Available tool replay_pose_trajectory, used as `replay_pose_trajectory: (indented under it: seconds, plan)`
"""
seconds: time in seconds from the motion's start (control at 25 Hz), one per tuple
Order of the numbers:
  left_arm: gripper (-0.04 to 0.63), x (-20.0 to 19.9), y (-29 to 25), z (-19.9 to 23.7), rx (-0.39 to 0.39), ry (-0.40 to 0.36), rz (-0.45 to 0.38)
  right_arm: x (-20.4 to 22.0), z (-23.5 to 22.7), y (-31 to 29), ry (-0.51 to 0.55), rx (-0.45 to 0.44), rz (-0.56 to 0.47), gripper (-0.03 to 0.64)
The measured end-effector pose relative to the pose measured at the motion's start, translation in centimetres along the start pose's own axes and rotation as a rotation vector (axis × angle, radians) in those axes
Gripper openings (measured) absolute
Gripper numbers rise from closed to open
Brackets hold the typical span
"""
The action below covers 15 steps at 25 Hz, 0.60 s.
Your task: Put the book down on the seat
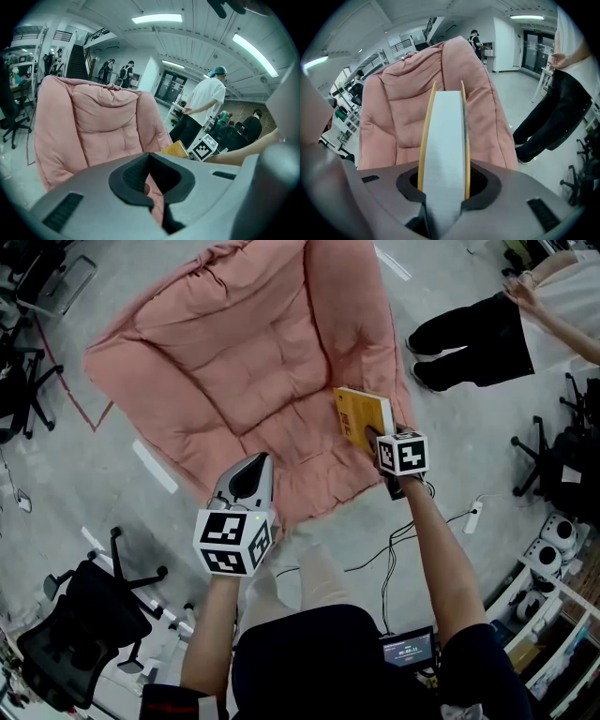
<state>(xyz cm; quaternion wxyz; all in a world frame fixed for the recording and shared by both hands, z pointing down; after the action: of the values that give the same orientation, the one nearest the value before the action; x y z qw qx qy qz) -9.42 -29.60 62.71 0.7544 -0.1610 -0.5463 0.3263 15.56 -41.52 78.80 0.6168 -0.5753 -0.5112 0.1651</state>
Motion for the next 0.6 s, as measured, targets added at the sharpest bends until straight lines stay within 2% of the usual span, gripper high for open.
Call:
replay_pose_trajectory:
  seconds: [0.28,0.6]
  plan:
    - [0.0,0.5,-0.2,0.3,-0.005,0.002,0.013,0.7,-0.6,-1.4,0.005,0.014,0.035,0.15]
    - [0.0,0.8,-0.7,-0.1,0.006,0.002,0.024,0.6,-1.3,-2.1,0.058,0.107,0.002,0.152]
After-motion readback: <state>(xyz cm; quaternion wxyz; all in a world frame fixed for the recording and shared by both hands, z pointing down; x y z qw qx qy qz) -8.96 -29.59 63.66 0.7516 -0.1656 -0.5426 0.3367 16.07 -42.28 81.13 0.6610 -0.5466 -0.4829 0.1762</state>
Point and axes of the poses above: the fingertips, and each gripper's own axes: y backward along the fingers, z to its left, x out of its underside, the point moved 4 cm from there along y, backward along the fingers, and after that the axes turned 1 degree about -z, right-handed, at the moved point
